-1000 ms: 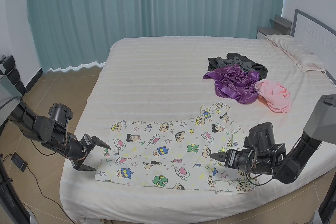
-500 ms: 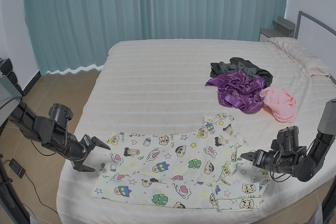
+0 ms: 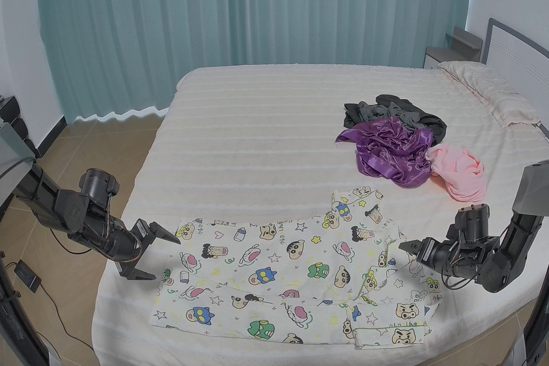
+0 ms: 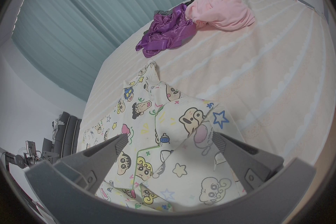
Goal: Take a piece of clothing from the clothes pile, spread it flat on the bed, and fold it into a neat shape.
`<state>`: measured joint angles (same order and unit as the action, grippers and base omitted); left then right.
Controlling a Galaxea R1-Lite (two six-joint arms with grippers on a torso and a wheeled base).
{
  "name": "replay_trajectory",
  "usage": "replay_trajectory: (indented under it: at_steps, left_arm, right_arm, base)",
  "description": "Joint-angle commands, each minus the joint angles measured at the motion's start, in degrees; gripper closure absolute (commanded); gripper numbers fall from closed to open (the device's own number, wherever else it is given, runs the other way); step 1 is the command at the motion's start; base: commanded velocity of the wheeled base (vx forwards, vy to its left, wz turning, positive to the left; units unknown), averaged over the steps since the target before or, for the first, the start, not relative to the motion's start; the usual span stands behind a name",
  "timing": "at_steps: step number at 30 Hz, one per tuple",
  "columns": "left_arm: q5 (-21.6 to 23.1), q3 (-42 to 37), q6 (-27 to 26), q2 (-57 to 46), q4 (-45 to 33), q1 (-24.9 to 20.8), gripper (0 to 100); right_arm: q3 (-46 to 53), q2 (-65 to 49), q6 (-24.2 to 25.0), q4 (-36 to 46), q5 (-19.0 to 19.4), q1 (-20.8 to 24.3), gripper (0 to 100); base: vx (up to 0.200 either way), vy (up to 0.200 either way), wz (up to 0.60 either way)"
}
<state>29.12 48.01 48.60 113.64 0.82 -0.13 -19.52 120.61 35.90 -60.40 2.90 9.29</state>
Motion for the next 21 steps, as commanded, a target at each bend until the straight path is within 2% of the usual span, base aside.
replay_trajectory:
  at_steps: [1, 18, 21]
  left_arm:
    - [-0.03, -0.19, -0.18, -0.09, 0.06, -0.04, 0]
    - [-0.21, 0.77, -0.70, -1.67, 0.15, -0.13, 0]
    - [-1.97, 3.32, -0.79, -0.96, 1.03, -0.22, 0]
  right_arm:
    - [0.01, 0.15, -0.04, -0.06, 0.00, -0.06, 0]
    - [-0.35, -0.82, -0.04, -0.06, -0.09, 1.17, 0]
    - [-0.52, -2.31, -0.13, 0.02, 0.00, 2.14, 0]
  base:
    - [0.000, 0.000, 0.00]
    - [0.000, 0.000, 0.00]
    - [0.000, 0.000, 0.00]
